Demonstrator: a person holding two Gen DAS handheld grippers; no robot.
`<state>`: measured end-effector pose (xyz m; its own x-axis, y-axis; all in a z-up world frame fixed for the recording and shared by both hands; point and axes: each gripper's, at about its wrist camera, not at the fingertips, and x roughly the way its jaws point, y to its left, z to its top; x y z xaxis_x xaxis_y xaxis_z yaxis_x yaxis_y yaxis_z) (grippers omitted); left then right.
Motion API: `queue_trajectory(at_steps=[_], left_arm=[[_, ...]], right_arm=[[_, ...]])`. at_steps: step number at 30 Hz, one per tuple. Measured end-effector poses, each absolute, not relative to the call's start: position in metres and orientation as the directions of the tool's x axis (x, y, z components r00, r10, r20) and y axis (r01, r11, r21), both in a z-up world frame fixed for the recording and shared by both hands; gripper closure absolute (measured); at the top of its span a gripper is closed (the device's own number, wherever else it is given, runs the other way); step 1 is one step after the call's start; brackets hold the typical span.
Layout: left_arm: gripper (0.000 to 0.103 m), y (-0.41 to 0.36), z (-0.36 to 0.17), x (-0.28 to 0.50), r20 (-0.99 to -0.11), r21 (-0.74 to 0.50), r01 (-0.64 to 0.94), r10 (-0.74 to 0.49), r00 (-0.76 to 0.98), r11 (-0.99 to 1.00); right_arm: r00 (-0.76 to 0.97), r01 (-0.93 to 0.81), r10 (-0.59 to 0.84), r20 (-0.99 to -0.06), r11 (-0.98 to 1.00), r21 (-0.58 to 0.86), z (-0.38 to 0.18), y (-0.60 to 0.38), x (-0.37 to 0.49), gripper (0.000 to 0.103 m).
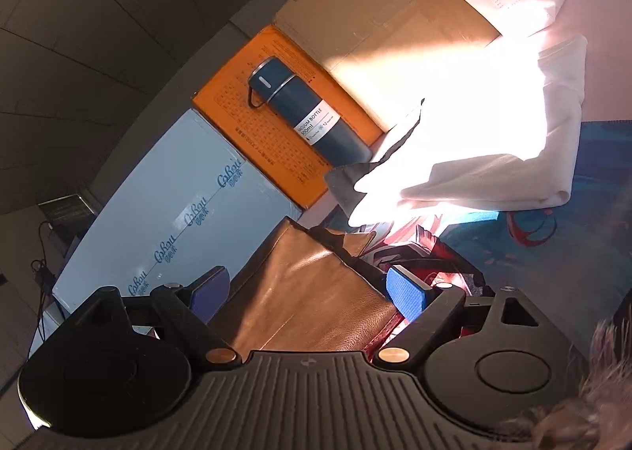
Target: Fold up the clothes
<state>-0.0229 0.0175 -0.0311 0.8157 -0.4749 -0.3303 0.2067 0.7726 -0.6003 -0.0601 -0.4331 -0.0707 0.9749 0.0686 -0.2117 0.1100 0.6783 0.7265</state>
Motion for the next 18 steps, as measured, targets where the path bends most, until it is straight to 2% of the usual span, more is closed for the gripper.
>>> queue_trajectory(at_steps=[3,9,12,16,18], left_arm=[[0.099,0.027,-0.023,-0.035,-0.302,-0.561,0.205,-0.429,0.851,0.802],[0.100,0.063,-0.005,-0.046,-0.285,-0.405,0.094,-0.223,0.932,0.910],[0.099,0.074,0.007,-0.046,-0.270,-0.349,0.046,-0.148,0.951,0.936],[0.099,0.063,0.016,-0.040,-0.243,-0.331,0.041,-0.127,0.962,0.943],[0.099,0.053,0.021,-0.039,-0.216,-0.316,0.056,-0.129,0.968,0.947]], right_arm=[[0.975,0.107,0.073,-0.209,0.671,0.733,-0.071,-0.434,-0.061,0.017],[0.973,0.064,0.122,-0.196,0.673,0.737,-0.070,-0.431,-0.060,0.017],[0.958,-0.069,0.256,-0.130,0.644,0.762,-0.064,-0.424,-0.058,0.017],[0.850,-0.277,0.527,-0.015,0.470,0.838,-0.063,-0.402,-0.046,0.017],[0.786,-0.324,0.618,0.004,0.407,0.854,-0.066,-0.390,-0.036,0.017]])
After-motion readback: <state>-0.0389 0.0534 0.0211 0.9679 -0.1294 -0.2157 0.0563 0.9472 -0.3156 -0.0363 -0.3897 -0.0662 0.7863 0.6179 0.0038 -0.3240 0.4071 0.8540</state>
